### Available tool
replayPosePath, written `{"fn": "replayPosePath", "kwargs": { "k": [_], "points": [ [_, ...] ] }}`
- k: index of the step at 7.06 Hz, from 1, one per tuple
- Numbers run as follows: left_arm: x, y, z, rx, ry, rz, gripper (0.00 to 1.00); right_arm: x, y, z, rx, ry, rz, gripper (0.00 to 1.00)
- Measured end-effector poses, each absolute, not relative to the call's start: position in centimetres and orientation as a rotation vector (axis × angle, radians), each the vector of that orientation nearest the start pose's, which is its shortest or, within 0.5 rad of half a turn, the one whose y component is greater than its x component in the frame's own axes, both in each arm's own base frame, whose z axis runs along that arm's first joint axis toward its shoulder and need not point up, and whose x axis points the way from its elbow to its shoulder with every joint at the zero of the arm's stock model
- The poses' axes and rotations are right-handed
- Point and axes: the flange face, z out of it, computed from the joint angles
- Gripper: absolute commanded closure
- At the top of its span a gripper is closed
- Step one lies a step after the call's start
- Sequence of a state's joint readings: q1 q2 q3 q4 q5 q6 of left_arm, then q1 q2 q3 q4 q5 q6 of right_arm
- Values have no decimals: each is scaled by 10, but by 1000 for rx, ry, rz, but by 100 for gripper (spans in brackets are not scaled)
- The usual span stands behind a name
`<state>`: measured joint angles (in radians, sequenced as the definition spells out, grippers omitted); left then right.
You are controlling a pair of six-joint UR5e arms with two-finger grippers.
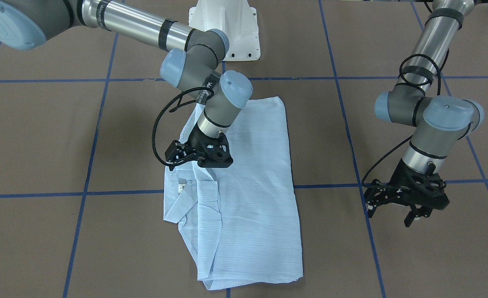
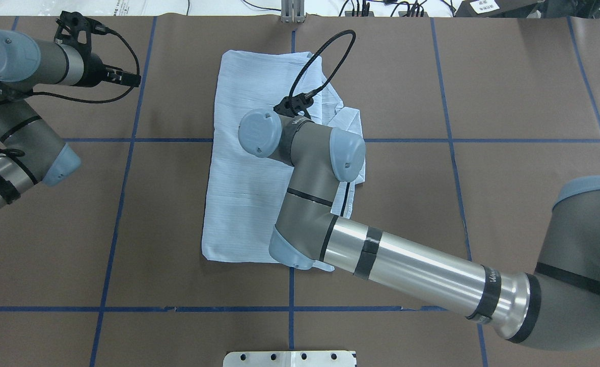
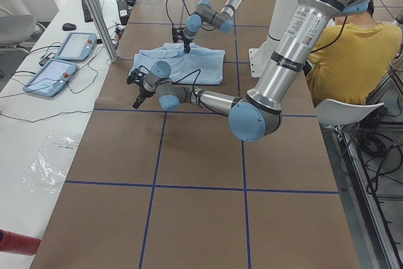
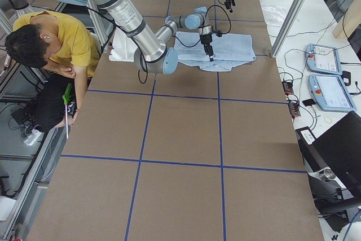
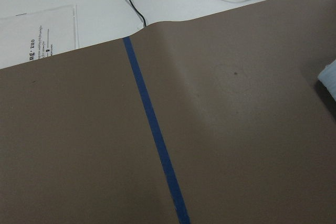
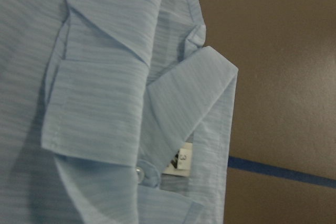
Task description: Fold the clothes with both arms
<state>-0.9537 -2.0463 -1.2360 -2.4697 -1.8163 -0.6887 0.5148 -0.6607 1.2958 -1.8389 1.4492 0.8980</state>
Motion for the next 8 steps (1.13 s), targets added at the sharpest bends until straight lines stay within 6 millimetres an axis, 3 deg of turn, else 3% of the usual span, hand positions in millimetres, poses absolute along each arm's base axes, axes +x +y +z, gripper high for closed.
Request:
{"fn": "replayPosePath", "kwargs": {
  "k": [3, 4, 6, 7, 8],
  "points": [
    [333, -640, 454, 681, 821, 62, 0, -538, -521, 311, 302, -190, -163, 0],
    [335, -638, 455, 682, 826, 65, 0, -513, -524, 314, 311, -203, -153, 0],
    [337, -632, 437, 681, 872, 48, 0, -466, -525, 276, 326, -349, -99, 0],
    [341, -616, 418, 658, 937, 28, 0, -447, -515, 257, 342, -471, -38, 0],
    [349, -582, 400, 622, 1011, 10, 0, -429, -499, 249, 366, -609, 38, 0]
  ]
}}
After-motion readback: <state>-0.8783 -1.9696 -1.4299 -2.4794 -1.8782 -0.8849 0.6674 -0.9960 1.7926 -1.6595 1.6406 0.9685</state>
